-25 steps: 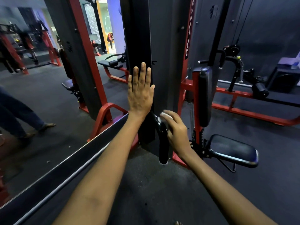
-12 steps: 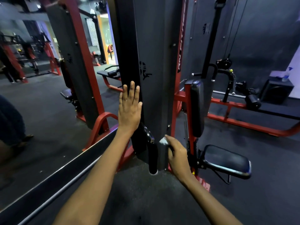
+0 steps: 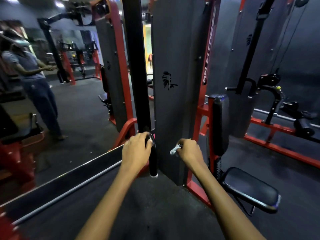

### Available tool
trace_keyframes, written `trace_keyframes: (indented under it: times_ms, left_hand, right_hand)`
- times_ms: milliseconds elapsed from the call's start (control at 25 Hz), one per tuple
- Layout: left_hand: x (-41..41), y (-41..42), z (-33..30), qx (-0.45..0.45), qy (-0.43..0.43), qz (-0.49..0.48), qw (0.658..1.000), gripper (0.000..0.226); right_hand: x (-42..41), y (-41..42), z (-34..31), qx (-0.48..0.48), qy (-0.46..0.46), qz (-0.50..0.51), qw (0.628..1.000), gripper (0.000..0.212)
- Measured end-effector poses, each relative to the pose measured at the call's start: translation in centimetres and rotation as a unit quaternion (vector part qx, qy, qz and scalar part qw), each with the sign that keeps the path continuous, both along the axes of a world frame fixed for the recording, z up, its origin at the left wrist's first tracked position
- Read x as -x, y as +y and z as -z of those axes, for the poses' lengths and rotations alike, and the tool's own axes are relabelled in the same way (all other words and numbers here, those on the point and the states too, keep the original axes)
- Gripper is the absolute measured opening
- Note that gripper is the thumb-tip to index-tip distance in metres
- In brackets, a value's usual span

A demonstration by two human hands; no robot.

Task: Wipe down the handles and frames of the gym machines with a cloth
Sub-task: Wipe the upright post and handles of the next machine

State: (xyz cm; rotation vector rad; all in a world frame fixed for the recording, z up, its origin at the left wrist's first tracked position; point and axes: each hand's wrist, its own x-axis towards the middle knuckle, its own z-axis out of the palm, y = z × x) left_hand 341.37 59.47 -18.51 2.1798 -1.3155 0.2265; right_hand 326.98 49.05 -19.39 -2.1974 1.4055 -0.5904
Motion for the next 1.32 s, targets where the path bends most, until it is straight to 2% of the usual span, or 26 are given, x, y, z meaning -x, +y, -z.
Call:
trace_keyframes:
  times_ms: [160,360,480,680,880,1120,1320]
  left_hand:
    - [6.5,3.2,2.0,-0.079,0.023,-0.049,0.995,0.039]
    - [13.0,5.5,5.2,-0.105,0.056,-0.083,0.989,0.037]
    - [14.8,4.9,6.0,-0.110,0.071,-0.081,0.988,0.037]
    - [15.2,0.5,6.9,-0.106,0.084,-0.069,0.988,0.032]
    - [13.5,-7.2,8.7,-0.117,0.063,-0.077,0.988,0.038]
    - [10.6,-15.9,9.3,-0.121,0.101,-0.126,0.979,0.037]
    - [6.1,-22.1,9.4,-0.124,0.106,-0.204,0.965,0.038]
  right_hand:
    - [4.6,3.6,-0.2,0.024,-0.005,-0.040,0.999,0.011]
    - [10.2,6.0,2.4,0.023,-0.020,-0.049,0.998,0.016]
    - [11.4,4.8,3.3,0.022,0.005,-0.054,0.998,0.018]
    - [11.5,-0.3,4.6,0.028,0.048,-0.089,0.995,0.022]
    - [9.6,-7.6,4.8,0.030,0.059,-0.140,0.988,0.019]
    - [5.1,-17.5,5.1,0.006,0.067,-0.187,0.980,0.019]
    - [-1.6,-24.2,6.5,-0.035,0.055,-0.267,0.962,0.017]
